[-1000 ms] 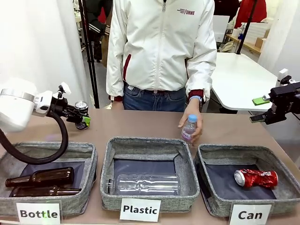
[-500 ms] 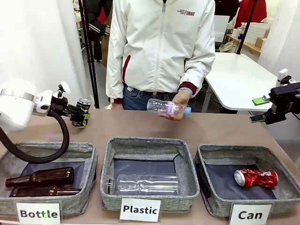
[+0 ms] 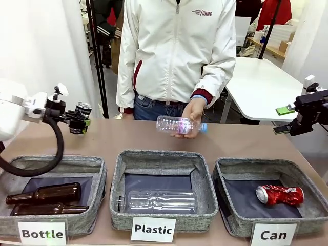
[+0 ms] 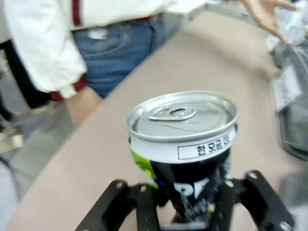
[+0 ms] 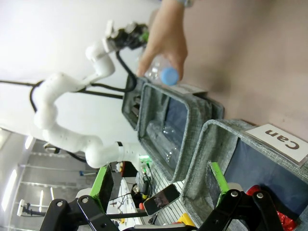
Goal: Sort the can waste into the basket.
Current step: Pick up the can waste from the table and place it in the right Fabric basket.
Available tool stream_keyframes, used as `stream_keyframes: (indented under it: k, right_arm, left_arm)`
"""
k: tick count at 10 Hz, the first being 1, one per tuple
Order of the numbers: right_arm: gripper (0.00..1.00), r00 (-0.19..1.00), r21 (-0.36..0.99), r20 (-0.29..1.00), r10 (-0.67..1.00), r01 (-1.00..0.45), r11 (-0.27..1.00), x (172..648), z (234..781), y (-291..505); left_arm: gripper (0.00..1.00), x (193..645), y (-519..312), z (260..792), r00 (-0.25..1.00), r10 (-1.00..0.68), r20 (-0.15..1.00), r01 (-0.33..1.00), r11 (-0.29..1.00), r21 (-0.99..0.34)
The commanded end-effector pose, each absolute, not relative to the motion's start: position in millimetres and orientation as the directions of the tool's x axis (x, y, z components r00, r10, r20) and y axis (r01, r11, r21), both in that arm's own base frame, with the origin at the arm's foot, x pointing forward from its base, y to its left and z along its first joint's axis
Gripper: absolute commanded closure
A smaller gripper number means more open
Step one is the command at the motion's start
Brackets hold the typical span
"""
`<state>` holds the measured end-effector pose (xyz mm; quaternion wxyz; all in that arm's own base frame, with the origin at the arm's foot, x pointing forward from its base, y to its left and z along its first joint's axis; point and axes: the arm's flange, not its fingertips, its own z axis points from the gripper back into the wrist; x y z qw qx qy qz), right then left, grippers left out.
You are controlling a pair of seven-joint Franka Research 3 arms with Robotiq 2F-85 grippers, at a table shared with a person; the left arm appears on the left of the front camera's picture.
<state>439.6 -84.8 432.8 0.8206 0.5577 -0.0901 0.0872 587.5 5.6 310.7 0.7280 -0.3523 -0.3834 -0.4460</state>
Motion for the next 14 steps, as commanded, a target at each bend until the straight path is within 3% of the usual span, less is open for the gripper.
stream_keyframes:
  k: [1,3,5,7,8,11,12,13,14]
  right_arm:
    - [0.00,0.962,0.897,0.271,0.038,-0.267,0.352,437.7,433.1,-83.1]
    - [0.00,0.962,0.897,0.271,0.038,-0.267,0.352,437.7,433.1,-83.1]
    - [0.00,0.962,0.897,0.271,0.038,-0.267,0.352,437.7,433.1,-83.1]
    - [0.00,0.962,0.897,0.271,0.038,-0.267,0.352,437.7,433.1,-83.1]
    - [0.00,0.962,0.897,0.271,0.038,-0.267,0.352,437.7,433.1,-83.1]
    - [0.00,0.962,0.897,0.271,0.038,-0.267,0.352,437.7,433.1,-83.1]
    - [0.00,0.962,0.897,0.271,0.038,-0.267,0.352,437.7,433.1,-83.1]
    - [0.00,0.968,0.899,0.246,0.042,-0.244,0.363,439.6,433.0,-85.0]
    - [0.00,0.953,0.847,0.303,0.025,-0.281,0.452,418.2,460.3,-89.4]
  left_arm:
    - [1.00,520.7,39.6,378.3,0.373,-0.402,0.836,0.927,0.197,-0.318]
    - [1.00,441.6,67.4,410.7,0.271,-0.510,0.816,0.947,-0.010,-0.321]
    - [1.00,398.2,68.0,405.4,0.255,-0.563,0.786,0.933,-0.068,-0.352]
    - [1.00,396.7,63.9,403.3,0.274,-0.459,0.845,0.940,-0.055,-0.335]
    - [1.00,387.3,72.4,414.3,0.276,-0.558,0.783,0.921,-0.078,-0.380]
    - [1.00,387.3,72.4,414.3,0.276,-0.558,0.783,0.921,-0.078,-0.380]
    - [0.93,386.6,69.4,410.2,0.270,-0.548,0.792,0.926,-0.079,-0.370]
    - [0.93,384.4,35.2,411.3,0.130,-0.568,0.812,0.898,-0.281,-0.340]
    - [0.93,382.5,-15.6,426.8,0.049,-0.578,0.815,0.887,-0.350,-0.301]
